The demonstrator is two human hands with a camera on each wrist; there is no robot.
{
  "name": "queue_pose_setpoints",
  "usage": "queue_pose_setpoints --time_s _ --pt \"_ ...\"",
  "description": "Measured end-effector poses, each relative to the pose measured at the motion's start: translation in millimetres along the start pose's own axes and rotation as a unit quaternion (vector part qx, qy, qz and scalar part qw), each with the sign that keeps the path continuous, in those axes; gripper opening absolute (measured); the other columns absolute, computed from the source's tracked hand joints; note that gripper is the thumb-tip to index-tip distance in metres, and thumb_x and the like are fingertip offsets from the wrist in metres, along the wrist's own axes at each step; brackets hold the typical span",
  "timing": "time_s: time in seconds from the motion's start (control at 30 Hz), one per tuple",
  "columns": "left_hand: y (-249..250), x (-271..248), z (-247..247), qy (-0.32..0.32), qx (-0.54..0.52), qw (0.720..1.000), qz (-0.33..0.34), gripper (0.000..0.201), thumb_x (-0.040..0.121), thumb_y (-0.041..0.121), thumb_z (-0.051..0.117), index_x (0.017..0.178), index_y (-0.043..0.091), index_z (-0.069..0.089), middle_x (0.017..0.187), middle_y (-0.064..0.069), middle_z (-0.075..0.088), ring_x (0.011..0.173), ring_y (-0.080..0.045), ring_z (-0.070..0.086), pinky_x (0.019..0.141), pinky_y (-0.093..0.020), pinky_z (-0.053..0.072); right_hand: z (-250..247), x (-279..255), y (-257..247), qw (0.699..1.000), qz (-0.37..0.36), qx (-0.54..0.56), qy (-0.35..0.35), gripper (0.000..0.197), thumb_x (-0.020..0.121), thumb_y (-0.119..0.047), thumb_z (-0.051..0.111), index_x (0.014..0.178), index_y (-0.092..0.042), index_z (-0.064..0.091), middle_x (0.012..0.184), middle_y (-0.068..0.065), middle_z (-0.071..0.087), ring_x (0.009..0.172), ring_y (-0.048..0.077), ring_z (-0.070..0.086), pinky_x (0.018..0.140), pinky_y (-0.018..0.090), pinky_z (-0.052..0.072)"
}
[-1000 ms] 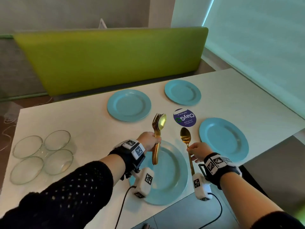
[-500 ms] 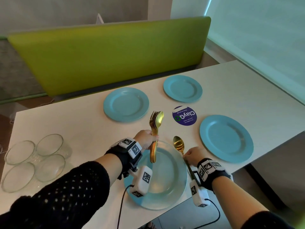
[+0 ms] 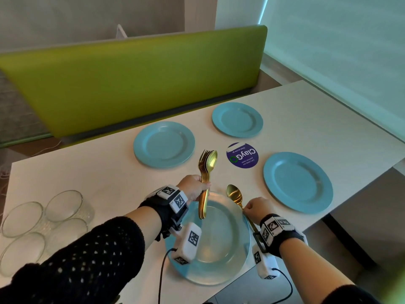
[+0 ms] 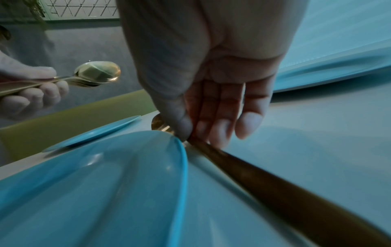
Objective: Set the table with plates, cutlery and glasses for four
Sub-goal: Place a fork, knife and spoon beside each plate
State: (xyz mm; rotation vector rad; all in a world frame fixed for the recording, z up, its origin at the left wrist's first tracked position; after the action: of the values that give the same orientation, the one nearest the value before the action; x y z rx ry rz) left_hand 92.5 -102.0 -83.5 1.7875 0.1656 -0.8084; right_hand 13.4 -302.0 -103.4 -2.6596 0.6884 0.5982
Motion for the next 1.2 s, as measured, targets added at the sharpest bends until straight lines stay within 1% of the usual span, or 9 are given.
queue_pose_setpoints --time_s 0.07,0.2,0.33,0.47,0.7,0.87,1.03,1.13,1.2 --pt "0 0 0 -0.003 0.0 1.0 0.002 0.013 0.091 0.015 0.059 0.078 0.015 0.059 0.077 -0.004 0.06 0.082 -0.023 0.059 0.091 -0.041 0.053 0 1 -1 1.0 -0.001 -0.002 0.005 0.026 0.087 -0.021 0.051 0.091 -0.009 0.073 0.096 0.008 0.072 0.091 0.023 0.065 0.079 0.03 0.055" --pt "1 1 2 -0.011 0.001 1.0 0.004 0.01 0.091 0.014 0.059 0.081 0.014 0.059 0.078 -0.004 0.061 0.082 -0.023 0.06 0.093 -0.043 0.053 0 2 -2 1.0 0.0 -0.003 0.013 0.024 0.086 -0.021 0.051 0.088 -0.013 0.073 0.096 0.006 0.072 0.091 0.022 0.065 0.073 0.027 0.051" --pt "2 3 4 -0.016 0.0 1.0 0.005 0.011 0.092 0.014 0.058 0.081 0.014 0.059 0.078 -0.004 0.06 0.083 -0.022 0.06 0.092 -0.042 0.053 0 2 -2 1.0 0.005 0.0 0.02 0.026 0.088 -0.022 0.05 0.094 -0.013 0.073 0.098 0.006 0.071 0.092 0.022 0.065 0.076 0.027 0.053" --pt "3 6 5 -0.016 0.004 1.0 0.003 0.015 0.091 0.013 0.059 0.076 0.014 0.058 0.076 -0.004 0.06 0.085 -0.024 0.058 0.093 -0.043 0.053 0 3 -1 1.0 0.004 0.006 0.028 0.023 0.087 -0.024 0.053 0.092 -0.015 0.074 0.099 0.006 0.071 0.093 0.023 0.065 0.076 0.027 0.051" --pt "5 7 7 -0.021 -0.003 1.0 0.001 0.013 0.091 0.013 0.059 0.078 0.014 0.058 0.076 -0.003 0.059 0.074 -0.018 0.057 0.09 -0.04 0.052 0 3 1 0.999 0.006 0.02 0.034 0.02 0.087 -0.023 0.055 0.092 -0.016 0.073 0.099 0.005 0.071 0.094 0.022 0.064 0.08 0.028 0.052" --pt "5 8 7 -0.025 0.0 1.0 0.004 0.014 0.09 0.014 0.06 0.076 0.015 0.06 0.077 -0.005 0.061 0.084 -0.024 0.059 0.094 -0.045 0.052 -1 3 4 0.999 0.004 0.04 0.031 0.02 0.088 -0.018 0.055 0.092 -0.016 0.074 0.101 0.005 0.071 0.095 0.021 0.064 0.084 0.029 0.053" --pt "9 9 9 -0.032 -0.005 0.999 0.008 0.012 0.09 0.015 0.061 0.078 0.015 0.059 0.079 -0.005 0.062 0.082 -0.023 0.06 0.094 -0.044 0.053 -23 5 18 0.995 0.027 0.078 0.055 0.018 0.089 -0.012 0.056 0.091 -0.017 0.073 0.102 0.004 0.07 0.096 0.021 0.063 0.077 0.024 0.047" --pt "16 8 10 -0.033 -0.017 0.999 0.016 0.013 0.091 0.014 0.06 0.078 0.014 0.058 0.076 -0.004 0.061 0.071 -0.017 0.059 0.088 -0.038 0.053 -46 4 22 0.992 0.038 0.098 0.074 0.018 0.088 -0.011 0.056 0.092 -0.015 0.074 0.1 0.006 0.072 0.091 0.023 0.064 0.081 0.025 0.05" --pt "22 6 13 -0.042 -0.031 0.998 0.02 0.012 0.091 0.014 0.059 0.079 0.014 0.058 0.076 -0.004 0.061 0.074 -0.019 0.06 0.09 -0.04 0.054 -63 2 19 0.988 0.033 0.127 0.087 0.017 0.088 -0.011 0.058 0.093 -0.01 0.074 0.092 0.006 0.07 0.082 0.022 0.061 0.085 0.029 0.052"
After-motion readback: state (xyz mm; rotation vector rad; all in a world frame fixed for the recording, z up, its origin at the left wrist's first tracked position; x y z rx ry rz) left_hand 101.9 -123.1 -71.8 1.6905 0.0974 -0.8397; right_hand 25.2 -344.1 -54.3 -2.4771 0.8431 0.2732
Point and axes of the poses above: each hand's wrist, its own x-axis towards the middle knuckle, its own z-axis out of the palm, y = z × x, the point moved 8 cm from there along x, towards the middle knuckle
